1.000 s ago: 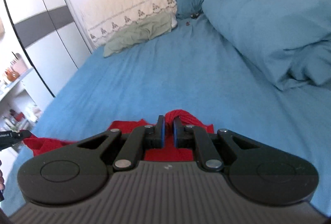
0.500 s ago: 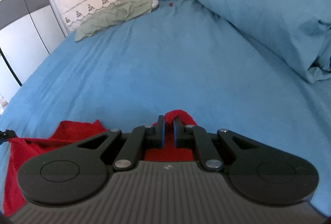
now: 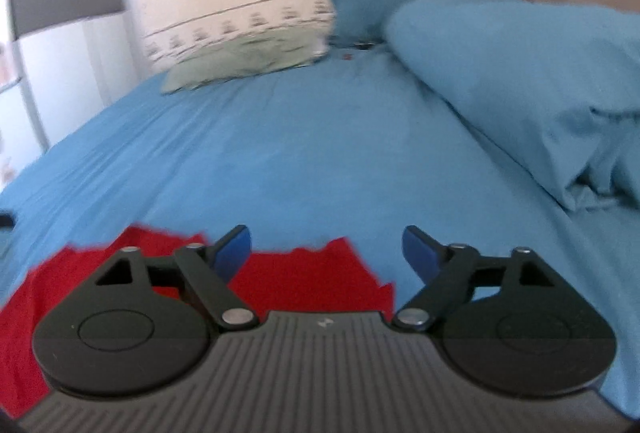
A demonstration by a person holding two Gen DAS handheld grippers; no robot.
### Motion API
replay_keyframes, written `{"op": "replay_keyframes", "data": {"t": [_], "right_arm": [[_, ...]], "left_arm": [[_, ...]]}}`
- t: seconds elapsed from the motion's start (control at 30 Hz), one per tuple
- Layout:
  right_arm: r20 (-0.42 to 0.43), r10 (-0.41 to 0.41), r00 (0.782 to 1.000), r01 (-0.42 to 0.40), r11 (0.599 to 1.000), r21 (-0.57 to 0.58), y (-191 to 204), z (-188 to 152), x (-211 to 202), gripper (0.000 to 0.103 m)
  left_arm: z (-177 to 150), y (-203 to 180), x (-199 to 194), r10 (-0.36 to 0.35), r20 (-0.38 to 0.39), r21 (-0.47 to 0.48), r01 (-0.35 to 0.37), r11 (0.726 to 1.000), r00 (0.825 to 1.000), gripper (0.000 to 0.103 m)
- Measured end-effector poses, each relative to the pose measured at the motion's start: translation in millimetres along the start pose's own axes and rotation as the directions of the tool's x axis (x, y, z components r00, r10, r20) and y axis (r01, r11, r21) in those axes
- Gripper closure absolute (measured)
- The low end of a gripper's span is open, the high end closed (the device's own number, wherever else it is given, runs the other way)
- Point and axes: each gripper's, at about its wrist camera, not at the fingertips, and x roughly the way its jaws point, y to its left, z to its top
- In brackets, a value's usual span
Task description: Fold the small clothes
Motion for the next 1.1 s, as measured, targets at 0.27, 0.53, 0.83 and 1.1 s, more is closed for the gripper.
{"op": "replay_keyframes", "data": {"t": [0.27,0.53,0.83,1.1], "right_arm": [[-0.138,0.056,0.989,-0.078,0.983,-0.165,39.8,-57.6,-11.8,0.0],[-0.23,0.01,0.973,-0.018,0.999,-0.031,3.1,-83.5,-1.1,0.0],[-0.18,-0.012,0.984,0.012,1.0,0.004,-12.3,-58.4,-58.5,0.0],[-0.212,0.001,0.977,-0.003,1.0,-0.008,0.1,-42.0,-139.8,0.0]], "left_arm": [[-57.3,-27.9,3.1,0.01,-0.15,0.182,0.018,0.983,0.989,0.0],[-82.6,-3.8,15.1,-0.003,-0.227,0.129,0.033,0.991,0.974,0.0],[-65.8,-7.9,33.9,0.046,-0.392,0.141,0.011,0.99,0.919,0.0],[-65.7,-18.8,-17.4,-0.001,-0.312,0.093,0.032,0.995,0.95,0.0]]}}
